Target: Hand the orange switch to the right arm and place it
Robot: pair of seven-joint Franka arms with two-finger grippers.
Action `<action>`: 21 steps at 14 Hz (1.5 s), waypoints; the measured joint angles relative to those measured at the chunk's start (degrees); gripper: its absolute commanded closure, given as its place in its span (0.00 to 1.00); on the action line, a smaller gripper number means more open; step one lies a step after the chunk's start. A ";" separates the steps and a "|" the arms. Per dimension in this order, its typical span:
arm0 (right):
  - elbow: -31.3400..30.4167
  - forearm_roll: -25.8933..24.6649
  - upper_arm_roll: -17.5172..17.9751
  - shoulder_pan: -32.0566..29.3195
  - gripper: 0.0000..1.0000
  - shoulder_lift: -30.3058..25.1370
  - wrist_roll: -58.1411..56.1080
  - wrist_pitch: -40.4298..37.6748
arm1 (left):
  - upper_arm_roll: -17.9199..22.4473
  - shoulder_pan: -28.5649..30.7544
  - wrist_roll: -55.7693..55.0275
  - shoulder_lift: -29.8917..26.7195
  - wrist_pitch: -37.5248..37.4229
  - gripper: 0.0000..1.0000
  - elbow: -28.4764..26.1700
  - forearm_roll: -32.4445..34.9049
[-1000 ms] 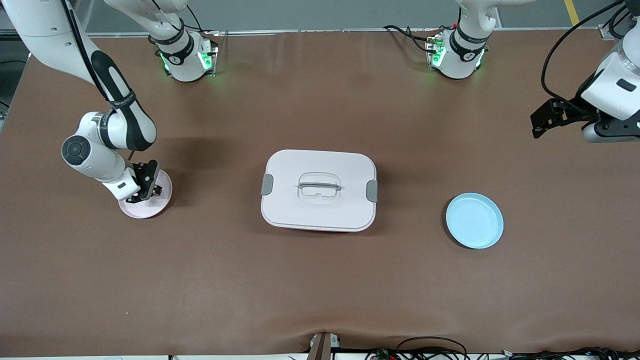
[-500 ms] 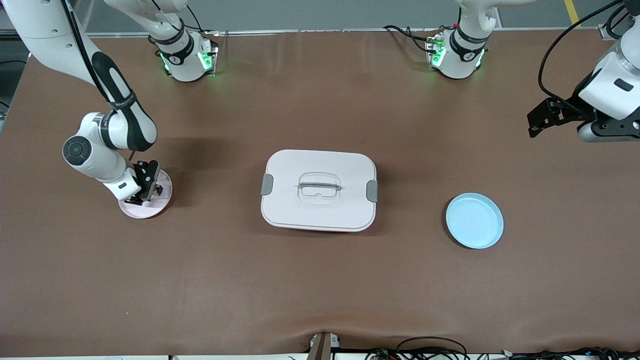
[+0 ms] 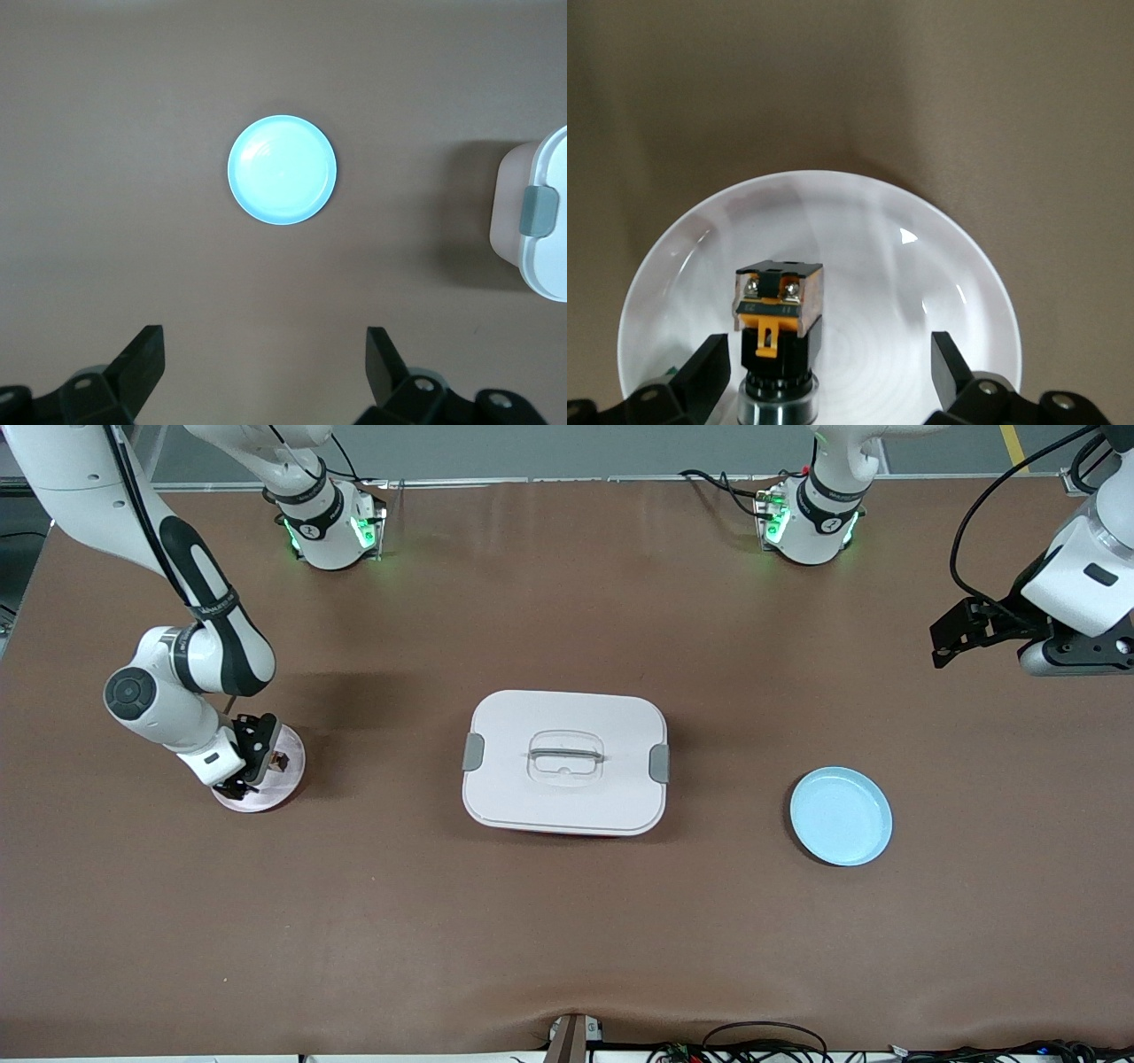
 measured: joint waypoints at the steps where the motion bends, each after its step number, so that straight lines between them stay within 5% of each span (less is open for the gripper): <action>1: 1.86 0.00 0.22 0.04 0.00 -0.36 0.00 -3.64 | 0.00 -0.01 0.00 0.00 0.00 0.00 0.00 0.00; 6: 6.43 0.03 0.74 0.48 0.00 -4.35 11.25 -12.41 | 0.00 -0.02 0.00 0.00 0.00 0.00 -0.03 0.00; 16: 2.69 -0.01 0.99 2.59 0.00 -11.54 74.58 -12.18 | -0.41 -0.68 0.00 0.00 0.08 0.00 -0.06 -0.05; 21: 2.22 -0.01 1.01 3.18 0.00 -12.89 81.22 -13.25 | -0.41 -0.68 0.00 0.00 0.08 0.00 -0.05 -0.05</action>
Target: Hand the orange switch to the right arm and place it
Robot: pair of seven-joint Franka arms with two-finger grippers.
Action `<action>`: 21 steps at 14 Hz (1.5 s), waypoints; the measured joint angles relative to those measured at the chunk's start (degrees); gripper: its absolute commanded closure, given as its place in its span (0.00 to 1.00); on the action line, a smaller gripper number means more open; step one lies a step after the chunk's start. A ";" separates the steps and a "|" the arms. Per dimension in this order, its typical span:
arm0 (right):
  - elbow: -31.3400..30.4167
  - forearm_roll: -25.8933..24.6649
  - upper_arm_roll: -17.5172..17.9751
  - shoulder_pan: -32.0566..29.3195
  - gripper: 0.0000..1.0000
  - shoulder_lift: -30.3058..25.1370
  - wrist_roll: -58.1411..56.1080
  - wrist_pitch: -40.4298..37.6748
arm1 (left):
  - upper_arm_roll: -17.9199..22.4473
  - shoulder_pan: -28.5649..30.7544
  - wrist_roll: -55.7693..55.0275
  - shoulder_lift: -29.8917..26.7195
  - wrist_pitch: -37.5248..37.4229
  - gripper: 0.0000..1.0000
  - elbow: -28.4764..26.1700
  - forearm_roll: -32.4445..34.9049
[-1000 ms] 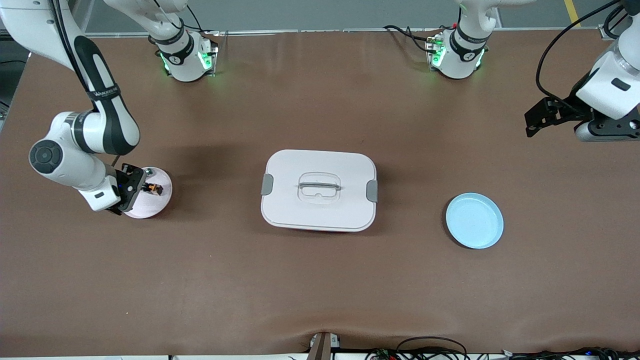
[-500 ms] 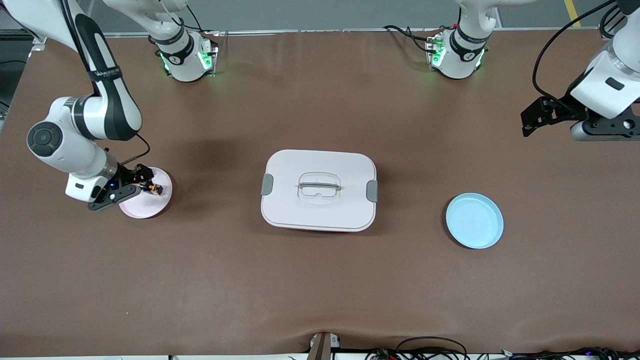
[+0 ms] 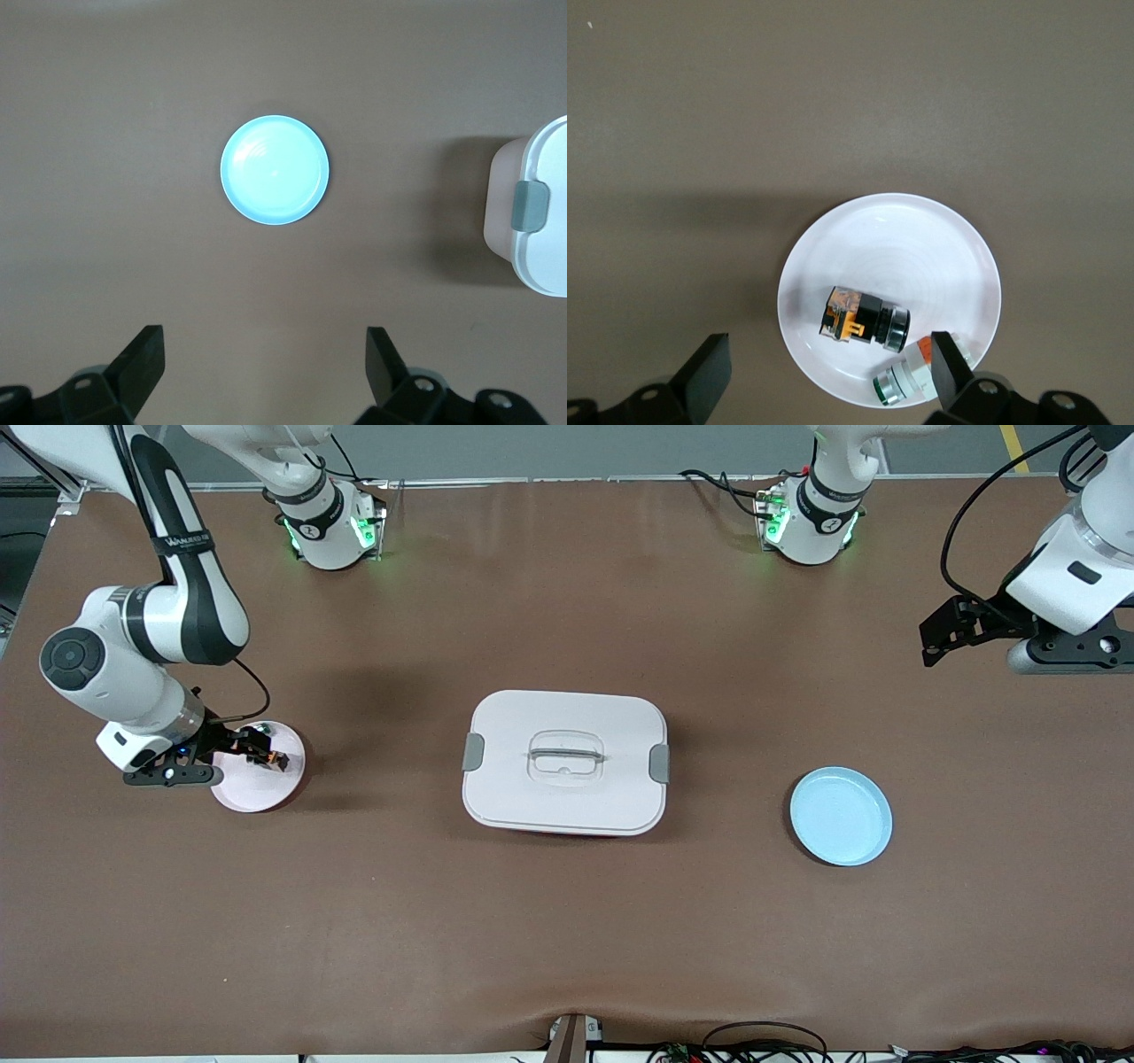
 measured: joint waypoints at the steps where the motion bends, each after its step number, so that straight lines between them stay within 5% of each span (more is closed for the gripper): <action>1: -0.28 0.00 0.00 0.29 0.00 -0.52 0.12 -0.34 | 0.00 0.00 0.00 0.00 0.00 0.00 0.00 0.00; 8: 0.18 0.48 0.09 1.19 0.00 -7.22 1.30 -7.07 | -0.01 -0.04 0.00 -0.01 -0.24 0.00 0.00 0.00; 15: 19.32 4.71 0.11 1.29 0.00 -9.91 1.59 -32.11 | -0.02 -0.04 0.00 -0.12 -0.38 0.00 0.00 0.00; 21: 27.33 4.73 0.20 1.32 0.00 -13.58 1.60 -44.27 | -0.03 -0.08 0.00 -0.15 -0.39 0.00 -0.01 0.00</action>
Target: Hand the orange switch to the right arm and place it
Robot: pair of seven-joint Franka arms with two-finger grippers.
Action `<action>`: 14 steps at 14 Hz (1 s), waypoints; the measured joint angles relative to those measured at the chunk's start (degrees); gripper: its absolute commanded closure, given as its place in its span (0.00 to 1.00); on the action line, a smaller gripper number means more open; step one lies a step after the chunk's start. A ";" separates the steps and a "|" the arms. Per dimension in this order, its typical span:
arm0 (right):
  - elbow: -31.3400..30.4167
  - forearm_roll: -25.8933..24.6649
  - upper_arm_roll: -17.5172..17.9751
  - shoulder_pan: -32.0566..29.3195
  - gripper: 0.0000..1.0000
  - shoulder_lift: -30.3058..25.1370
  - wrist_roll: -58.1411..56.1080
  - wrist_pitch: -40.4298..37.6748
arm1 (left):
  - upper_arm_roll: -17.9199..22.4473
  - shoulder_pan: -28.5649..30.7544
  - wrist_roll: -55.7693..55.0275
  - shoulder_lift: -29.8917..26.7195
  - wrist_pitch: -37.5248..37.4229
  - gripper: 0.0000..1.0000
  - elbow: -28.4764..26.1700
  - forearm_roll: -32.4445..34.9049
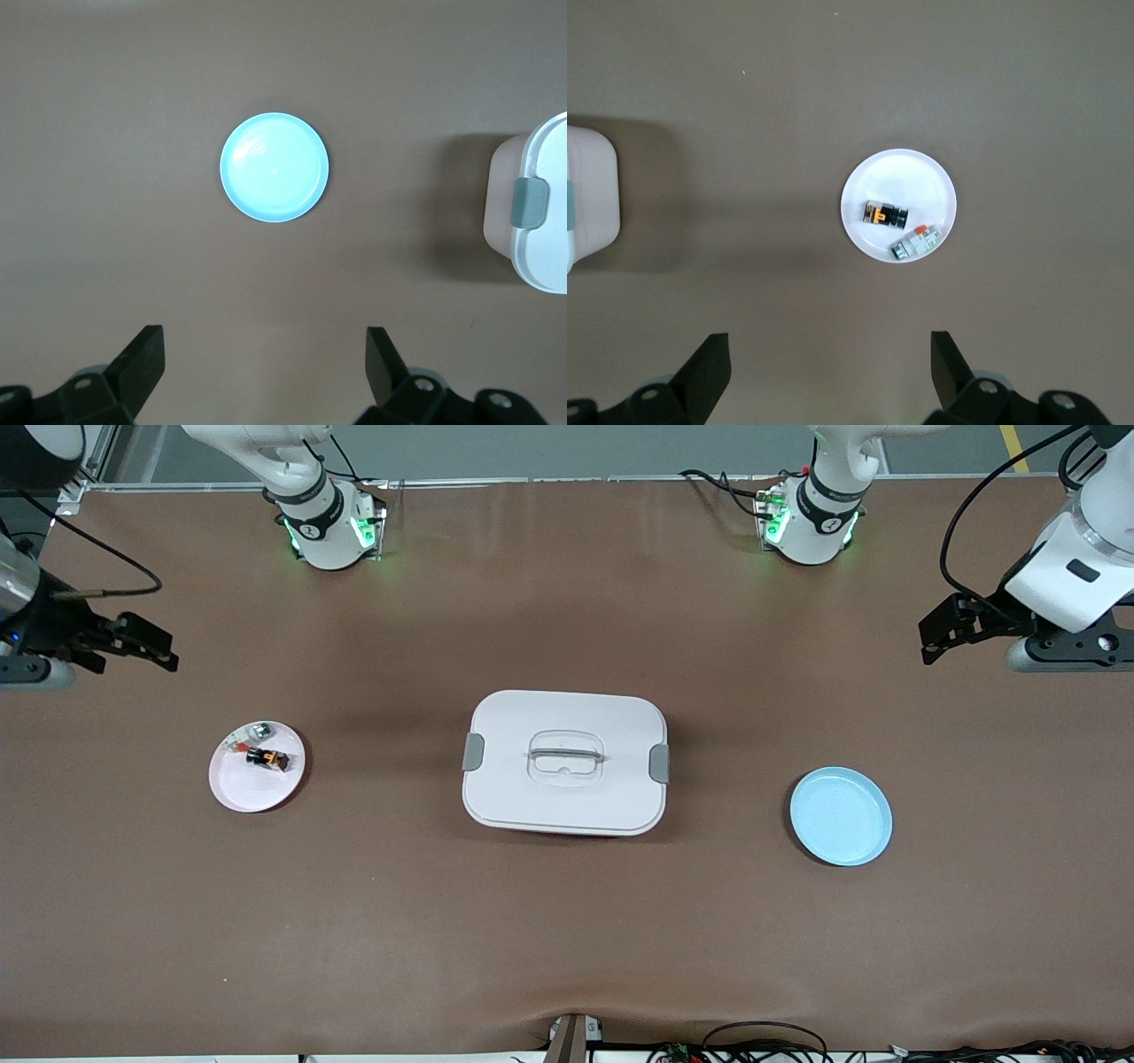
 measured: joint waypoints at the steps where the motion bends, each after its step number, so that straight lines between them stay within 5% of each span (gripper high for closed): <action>1: 0.44 0.01 0.04 0.02 0.00 -0.30 0.00 -0.98 | 0.00 0.00 0.00 0.00 0.00 0.00 0.00 0.00; 8: 2.04 -0.11 -3.47 7.54 0.00 -1.78 0.04 -5.66 | 0.00 -0.02 0.00 0.00 -0.01 0.00 0.00 0.00; 14: 8.96 -5.74 -0.98 11.04 0.00 -2.03 -0.46 -9.69 | -0.02 -0.04 0.00 0.00 -0.01 0.00 -0.01 0.00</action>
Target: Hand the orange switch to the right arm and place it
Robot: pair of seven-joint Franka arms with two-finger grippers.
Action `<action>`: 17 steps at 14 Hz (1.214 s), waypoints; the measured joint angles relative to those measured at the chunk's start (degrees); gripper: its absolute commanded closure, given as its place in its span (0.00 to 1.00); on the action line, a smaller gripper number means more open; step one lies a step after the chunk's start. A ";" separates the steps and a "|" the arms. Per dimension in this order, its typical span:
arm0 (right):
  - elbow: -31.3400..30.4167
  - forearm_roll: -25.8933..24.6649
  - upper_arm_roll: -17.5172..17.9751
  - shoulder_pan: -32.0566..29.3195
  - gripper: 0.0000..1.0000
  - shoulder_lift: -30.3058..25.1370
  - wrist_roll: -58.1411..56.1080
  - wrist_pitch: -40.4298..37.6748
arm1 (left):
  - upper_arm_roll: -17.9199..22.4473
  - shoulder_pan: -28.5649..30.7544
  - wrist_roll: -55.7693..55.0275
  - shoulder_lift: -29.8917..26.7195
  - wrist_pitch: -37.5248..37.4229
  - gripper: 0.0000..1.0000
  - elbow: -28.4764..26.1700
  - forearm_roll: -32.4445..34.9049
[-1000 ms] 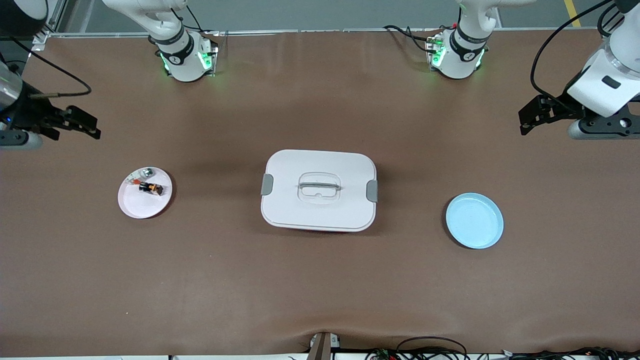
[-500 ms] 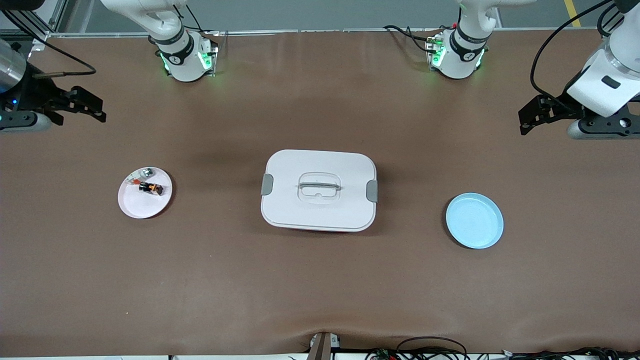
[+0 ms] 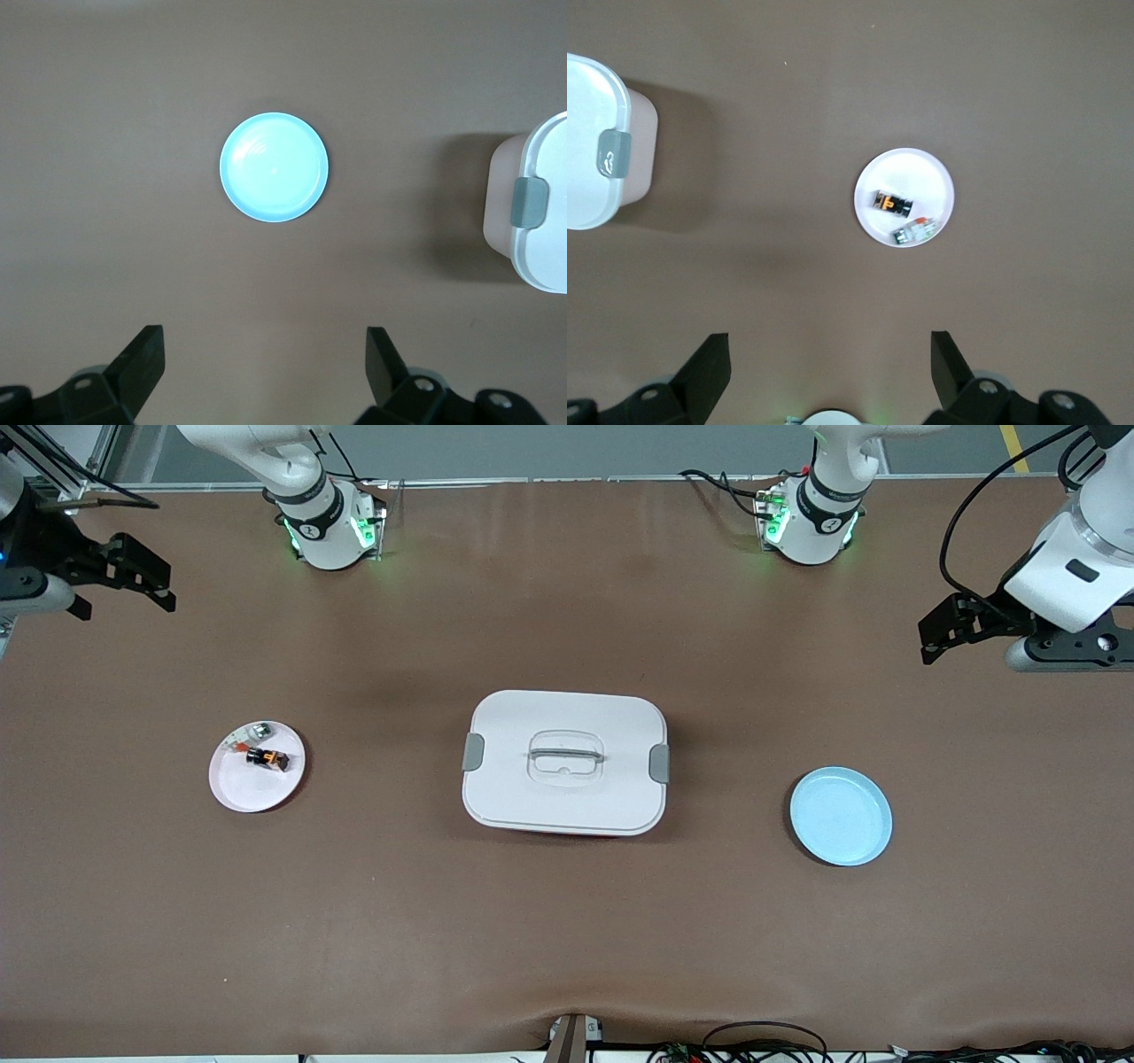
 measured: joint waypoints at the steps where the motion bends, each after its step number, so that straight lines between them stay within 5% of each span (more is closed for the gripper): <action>1: 0.57 -2.84 2.20 1.50 0.00 0.00 0.23 -2.22 | -0.01 0.00 0.00 0.00 0.00 0.00 -0.01 0.00; 4: 1.08 -5.43 6.48 3.71 0.00 -0.14 2.35 -10.86 | -0.01 0.00 0.00 0.00 0.00 0.00 -0.04 0.00; 10: 1.43 -1.78 0.18 2.08 0.00 -5.67 1.82 -23.49 | -0.01 0.00 0.00 0.00 0.00 0.00 -0.24 0.00; 17: 0.95 -1.80 -2.42 -0.61 0.00 -10.56 1.85 -24.80 | -0.02 -0.01 0.00 0.01 0.00 0.00 -0.45 0.00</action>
